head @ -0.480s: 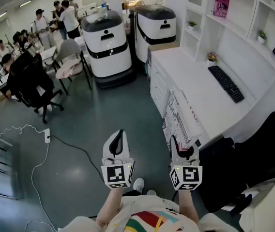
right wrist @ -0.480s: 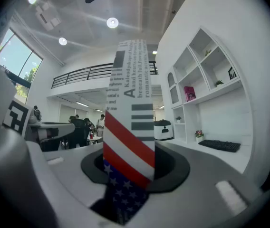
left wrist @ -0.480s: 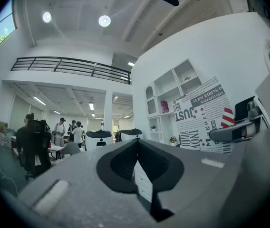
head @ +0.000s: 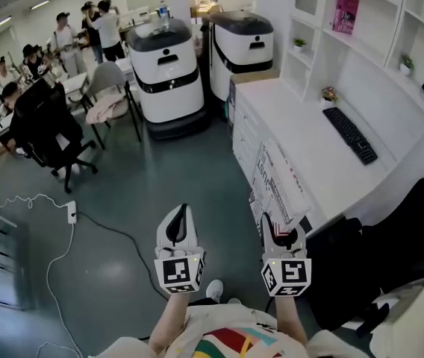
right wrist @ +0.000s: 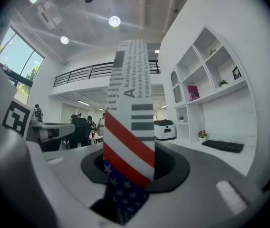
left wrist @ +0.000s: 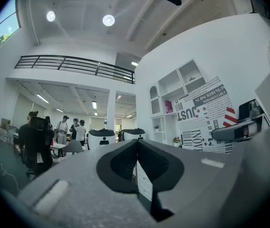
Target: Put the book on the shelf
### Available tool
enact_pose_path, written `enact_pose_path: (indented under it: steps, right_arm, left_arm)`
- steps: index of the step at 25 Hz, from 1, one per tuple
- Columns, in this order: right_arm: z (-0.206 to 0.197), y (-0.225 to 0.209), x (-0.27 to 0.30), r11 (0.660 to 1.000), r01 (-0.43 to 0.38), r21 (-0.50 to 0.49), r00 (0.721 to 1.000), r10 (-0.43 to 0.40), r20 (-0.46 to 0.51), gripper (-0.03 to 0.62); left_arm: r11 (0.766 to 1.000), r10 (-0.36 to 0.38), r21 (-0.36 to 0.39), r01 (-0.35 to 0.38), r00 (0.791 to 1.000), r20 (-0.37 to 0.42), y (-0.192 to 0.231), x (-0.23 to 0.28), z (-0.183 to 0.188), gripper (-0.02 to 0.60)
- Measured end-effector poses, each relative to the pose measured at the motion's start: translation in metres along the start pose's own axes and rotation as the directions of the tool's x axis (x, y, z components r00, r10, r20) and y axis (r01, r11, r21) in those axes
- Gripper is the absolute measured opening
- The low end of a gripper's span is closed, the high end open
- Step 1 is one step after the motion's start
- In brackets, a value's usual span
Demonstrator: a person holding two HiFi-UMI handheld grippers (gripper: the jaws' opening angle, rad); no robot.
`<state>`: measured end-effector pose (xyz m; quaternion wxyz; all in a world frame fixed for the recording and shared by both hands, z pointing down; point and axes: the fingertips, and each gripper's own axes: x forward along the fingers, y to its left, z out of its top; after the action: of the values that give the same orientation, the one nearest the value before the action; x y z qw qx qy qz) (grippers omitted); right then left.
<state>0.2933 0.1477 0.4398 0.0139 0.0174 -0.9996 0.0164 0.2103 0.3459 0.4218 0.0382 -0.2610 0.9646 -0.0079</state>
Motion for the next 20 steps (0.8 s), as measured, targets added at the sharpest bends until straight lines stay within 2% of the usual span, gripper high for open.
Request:
enact_pose_path:
  steps: [5,12,20]
  right_arm:
    - [-0.004,0.004,0.007,0.998,0.006,0.069,1.000,-0.006,-0.004,0.152]
    - [-0.010,0.013,0.026,0.995,0.026,0.092,0.999,-0.024,-0.030,0.152]
    - [-0.011,0.022,0.055,0.997,0.067,0.049,0.997,-0.066,-0.030,0.152]
  left_arm:
    - [1.000,0.006,-0.007,-0.006,1.000,-0.016,0.012,-0.001,-0.005,-0.002]
    - [0.999,0.035,-0.021,-0.035,0.999,-0.018,0.043,0.004,-0.009,-0.002]
    - [0.999,0.032,-0.035,-0.032,0.999,0.000,0.075,0.027,-0.018,-0.002]
